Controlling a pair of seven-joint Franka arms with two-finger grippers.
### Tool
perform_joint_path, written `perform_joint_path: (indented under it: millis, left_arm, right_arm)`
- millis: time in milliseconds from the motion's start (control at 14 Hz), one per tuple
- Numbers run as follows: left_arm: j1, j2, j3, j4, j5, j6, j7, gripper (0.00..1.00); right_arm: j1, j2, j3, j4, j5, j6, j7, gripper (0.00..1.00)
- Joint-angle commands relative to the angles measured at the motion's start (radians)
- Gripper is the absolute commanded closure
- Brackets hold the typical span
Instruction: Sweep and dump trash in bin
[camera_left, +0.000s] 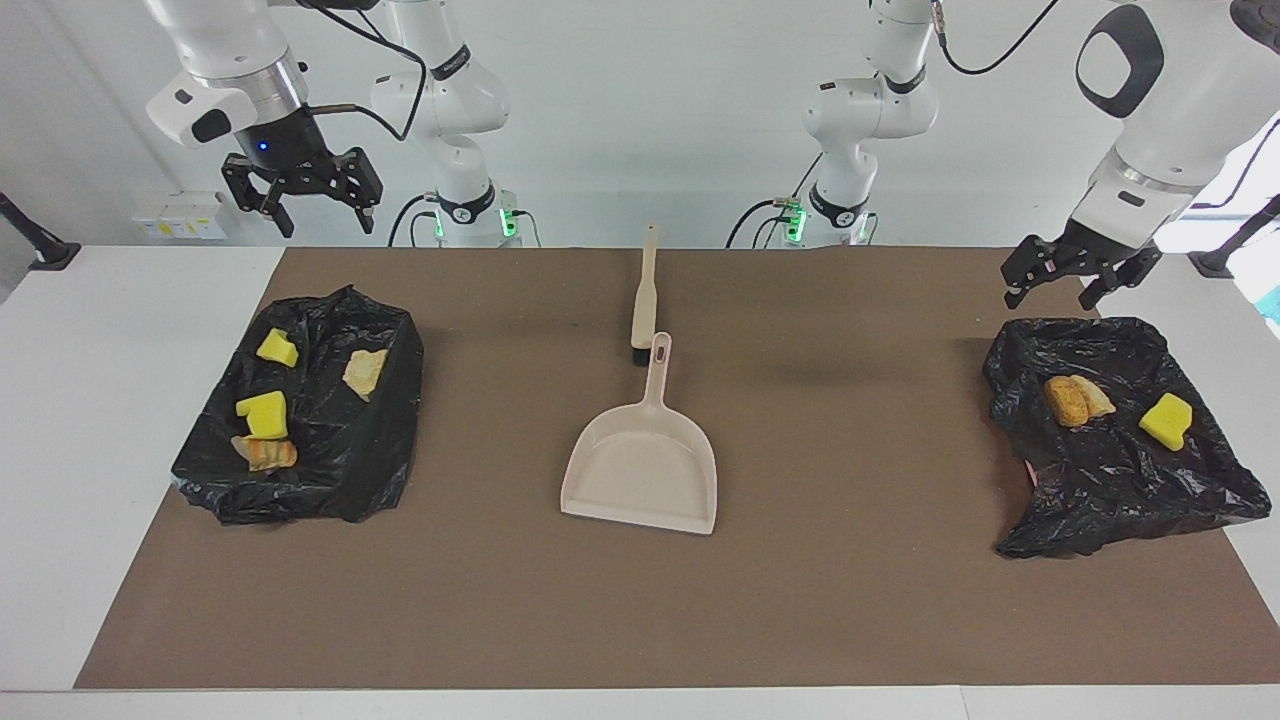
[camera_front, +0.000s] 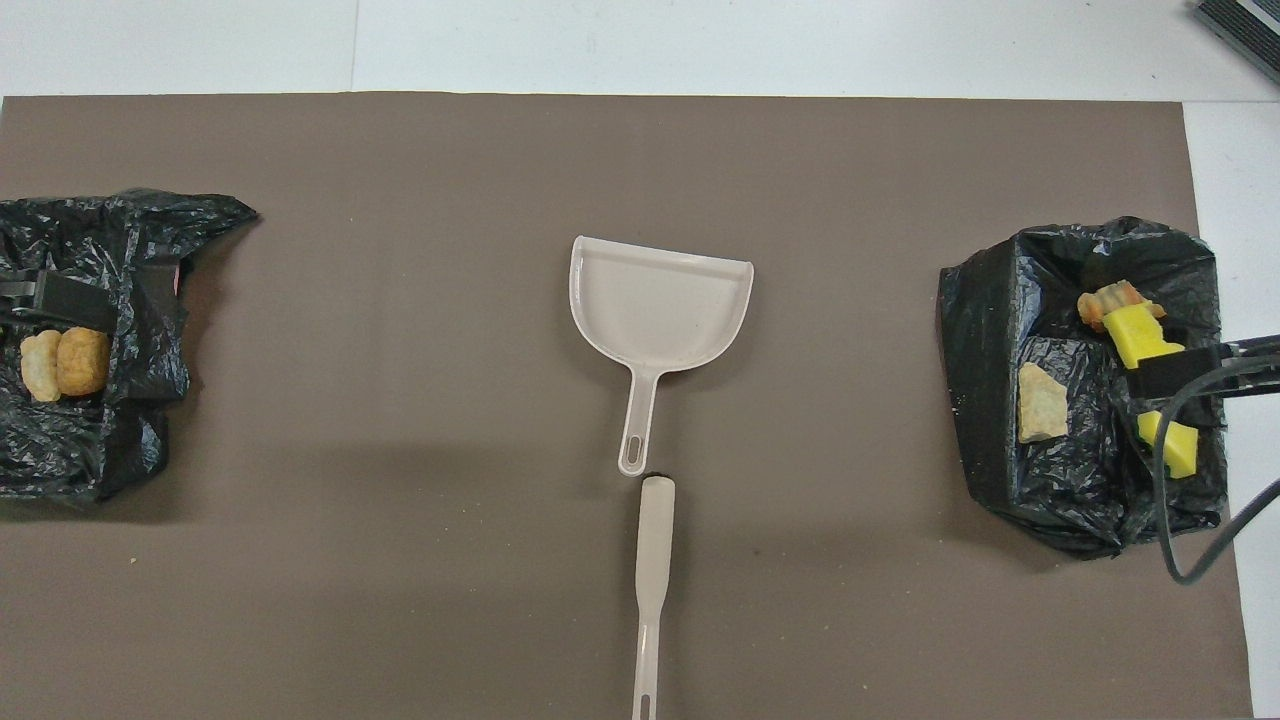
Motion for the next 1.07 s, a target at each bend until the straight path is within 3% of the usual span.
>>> perform_joint_path:
  millis: [0, 285, 997]
  left_arm:
    - [0.005, -0.039, -0.004, -0.013, -0.006, -0.059, -0.013, 0.00]
    - [-0.009, -0.066, -0.005, -0.052, -0.005, -0.076, -0.036, 0.00]
    - [-0.012, -0.066, -0.021, -0.032, -0.002, -0.076, 0.041, 0.00]
  right_arm:
    - [-0.014, -0.014, 0.008, -0.015, 0.020, 0.007, 0.009, 0.00]
    - [-0.014, -0.014, 0.008, -0.015, 0.020, 0.007, 0.009, 0.00]
    - [-0.014, -0.014, 0.008, -0.015, 0.020, 0.007, 0.009, 0.00]
